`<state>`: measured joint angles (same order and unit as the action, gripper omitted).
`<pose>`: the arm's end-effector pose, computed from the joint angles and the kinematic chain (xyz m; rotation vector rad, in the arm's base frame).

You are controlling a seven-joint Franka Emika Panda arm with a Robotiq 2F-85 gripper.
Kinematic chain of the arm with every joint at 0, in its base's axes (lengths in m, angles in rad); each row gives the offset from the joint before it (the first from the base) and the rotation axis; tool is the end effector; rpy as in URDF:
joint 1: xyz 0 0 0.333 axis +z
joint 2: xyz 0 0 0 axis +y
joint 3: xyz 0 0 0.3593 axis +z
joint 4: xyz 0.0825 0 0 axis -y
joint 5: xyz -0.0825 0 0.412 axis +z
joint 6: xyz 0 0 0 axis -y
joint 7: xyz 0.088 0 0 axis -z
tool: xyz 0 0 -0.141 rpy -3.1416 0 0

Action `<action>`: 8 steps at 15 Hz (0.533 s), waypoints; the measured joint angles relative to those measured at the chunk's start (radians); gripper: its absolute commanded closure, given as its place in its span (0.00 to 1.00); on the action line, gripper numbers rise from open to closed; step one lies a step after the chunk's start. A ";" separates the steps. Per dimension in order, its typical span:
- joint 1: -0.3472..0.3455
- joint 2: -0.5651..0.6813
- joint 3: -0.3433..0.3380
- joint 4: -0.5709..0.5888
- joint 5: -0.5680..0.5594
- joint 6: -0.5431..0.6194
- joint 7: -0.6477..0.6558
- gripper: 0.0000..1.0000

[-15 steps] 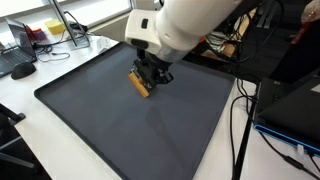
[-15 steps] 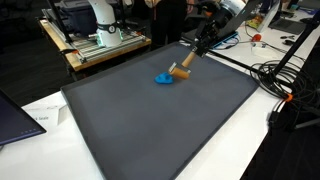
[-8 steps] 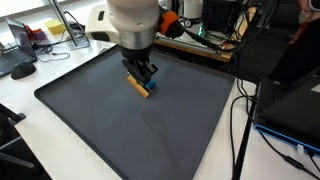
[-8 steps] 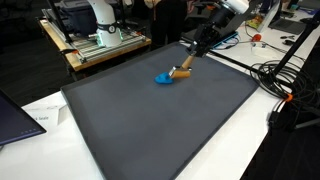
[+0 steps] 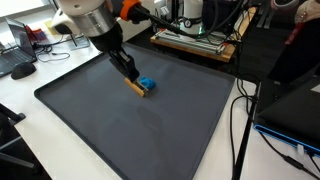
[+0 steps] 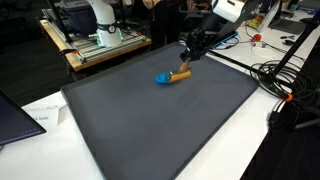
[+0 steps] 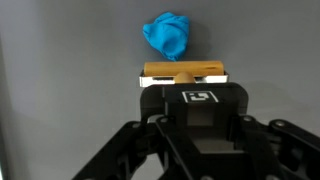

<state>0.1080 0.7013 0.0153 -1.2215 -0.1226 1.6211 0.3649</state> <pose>0.7491 0.0733 0.3297 2.9185 -0.3207 -0.3935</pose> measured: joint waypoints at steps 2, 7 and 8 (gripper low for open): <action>-0.040 0.000 -0.001 0.000 0.052 0.017 -0.042 0.78; -0.133 0.000 -0.001 -0.005 0.173 0.072 -0.172 0.78; -0.152 -0.001 0.000 -0.009 0.201 0.080 -0.203 0.78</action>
<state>-0.0440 0.7005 0.0148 -1.2305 0.0785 1.7011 0.1622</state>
